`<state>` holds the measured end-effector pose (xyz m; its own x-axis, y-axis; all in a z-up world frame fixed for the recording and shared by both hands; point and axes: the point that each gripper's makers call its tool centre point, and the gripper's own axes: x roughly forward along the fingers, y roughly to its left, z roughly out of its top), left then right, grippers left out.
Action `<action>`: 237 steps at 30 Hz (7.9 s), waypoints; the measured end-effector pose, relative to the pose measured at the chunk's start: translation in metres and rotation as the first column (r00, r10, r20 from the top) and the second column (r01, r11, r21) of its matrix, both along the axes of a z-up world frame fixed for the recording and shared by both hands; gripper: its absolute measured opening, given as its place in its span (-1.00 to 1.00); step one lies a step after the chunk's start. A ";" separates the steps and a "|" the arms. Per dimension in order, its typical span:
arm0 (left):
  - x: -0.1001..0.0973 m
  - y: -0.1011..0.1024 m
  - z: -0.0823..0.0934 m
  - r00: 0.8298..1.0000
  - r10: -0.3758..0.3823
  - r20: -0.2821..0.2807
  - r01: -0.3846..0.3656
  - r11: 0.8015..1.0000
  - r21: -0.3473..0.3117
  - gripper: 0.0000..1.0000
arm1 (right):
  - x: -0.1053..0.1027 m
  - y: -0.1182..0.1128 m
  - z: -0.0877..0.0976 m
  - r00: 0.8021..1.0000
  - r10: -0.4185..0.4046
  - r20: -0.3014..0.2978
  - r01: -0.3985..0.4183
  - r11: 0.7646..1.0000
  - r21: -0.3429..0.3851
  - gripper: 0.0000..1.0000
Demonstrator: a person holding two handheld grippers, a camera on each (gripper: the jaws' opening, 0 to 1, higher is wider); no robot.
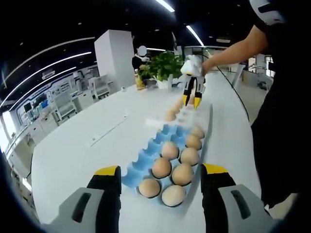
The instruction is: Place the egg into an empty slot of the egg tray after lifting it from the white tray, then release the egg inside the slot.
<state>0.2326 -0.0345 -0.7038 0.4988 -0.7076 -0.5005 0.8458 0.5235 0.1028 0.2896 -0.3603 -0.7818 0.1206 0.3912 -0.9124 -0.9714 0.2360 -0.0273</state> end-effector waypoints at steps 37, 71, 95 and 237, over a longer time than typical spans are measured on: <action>0.000 0.006 0.002 1.000 0.021 0.004 -0.021 1.000 0.008 0.30 | 0.014 -0.053 -0.017 0.994 0.099 0.043 -0.090 0.981 -0.171 -0.50; 0.002 0.008 0.006 0.999 0.028 0.022 -0.028 1.000 0.008 0.28 | 0.008 -0.054 0.007 0.997 0.021 0.076 -0.009 0.988 -0.156 -0.53; 0.004 0.011 0.000 1.000 0.028 0.002 -0.028 1.000 0.007 0.28 | 0.001 -0.056 0.024 0.997 0.002 0.077 0.010 0.988 -0.152 -0.53; 0.000 0.021 0.000 0.999 0.049 0.019 -0.049 0.999 0.017 0.27 | -0.022 0.211 -0.012 0.881 0.472 -0.040 -0.471 0.882 0.034 -0.50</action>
